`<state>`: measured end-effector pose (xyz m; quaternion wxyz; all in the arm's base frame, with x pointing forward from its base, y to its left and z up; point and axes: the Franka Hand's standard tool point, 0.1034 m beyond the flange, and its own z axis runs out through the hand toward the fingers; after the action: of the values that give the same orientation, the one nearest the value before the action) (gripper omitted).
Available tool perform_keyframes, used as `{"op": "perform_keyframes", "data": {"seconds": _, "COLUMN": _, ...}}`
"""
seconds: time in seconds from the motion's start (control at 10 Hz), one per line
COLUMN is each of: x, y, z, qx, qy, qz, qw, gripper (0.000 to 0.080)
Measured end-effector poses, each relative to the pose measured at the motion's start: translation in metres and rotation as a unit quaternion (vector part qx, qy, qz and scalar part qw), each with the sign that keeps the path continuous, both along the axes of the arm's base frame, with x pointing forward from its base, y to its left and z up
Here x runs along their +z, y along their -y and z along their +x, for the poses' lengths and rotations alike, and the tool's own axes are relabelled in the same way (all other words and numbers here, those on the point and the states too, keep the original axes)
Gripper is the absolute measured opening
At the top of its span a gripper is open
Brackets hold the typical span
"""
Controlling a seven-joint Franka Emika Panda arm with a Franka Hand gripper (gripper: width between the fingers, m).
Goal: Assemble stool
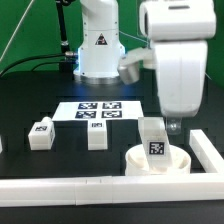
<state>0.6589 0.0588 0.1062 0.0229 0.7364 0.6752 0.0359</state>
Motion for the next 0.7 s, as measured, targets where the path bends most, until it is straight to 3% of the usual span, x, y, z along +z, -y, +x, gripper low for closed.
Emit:
{"op": "perform_keyframes", "data": {"seconds": 0.1, "x": -0.001, "y": 0.001, "z": -0.001, "qx": -0.002, "qy": -0.001, "qz": 0.0, "qw": 1.0, "gripper": 0.0551}}
{"op": "perform_keyframes", "data": {"seconds": 0.2, "x": -0.001, "y": 0.001, "z": -0.001, "qx": -0.002, "qy": -0.001, "qz": 0.0, "qw": 1.0, "gripper": 0.0551}}
{"op": "perform_keyframes", "data": {"seconds": 0.3, "x": -0.001, "y": 0.001, "z": -0.001, "qx": -0.002, "qy": -0.001, "qz": 0.0, "qw": 1.0, "gripper": 0.0629}}
{"op": "perform_keyframes", "data": {"seconds": 0.5, "x": 0.001, "y": -0.002, "z": -0.001, "qx": -0.011, "qy": -0.002, "qz": -0.002, "qw": 1.0, "gripper": 0.0643}}
{"op": "perform_keyframes", "data": {"seconds": 0.7, "x": 0.014, "y": 0.0, "z": 0.0, "qx": -0.01, "qy": -0.002, "qz": -0.005, "qw": 1.0, "gripper": 0.0649}}
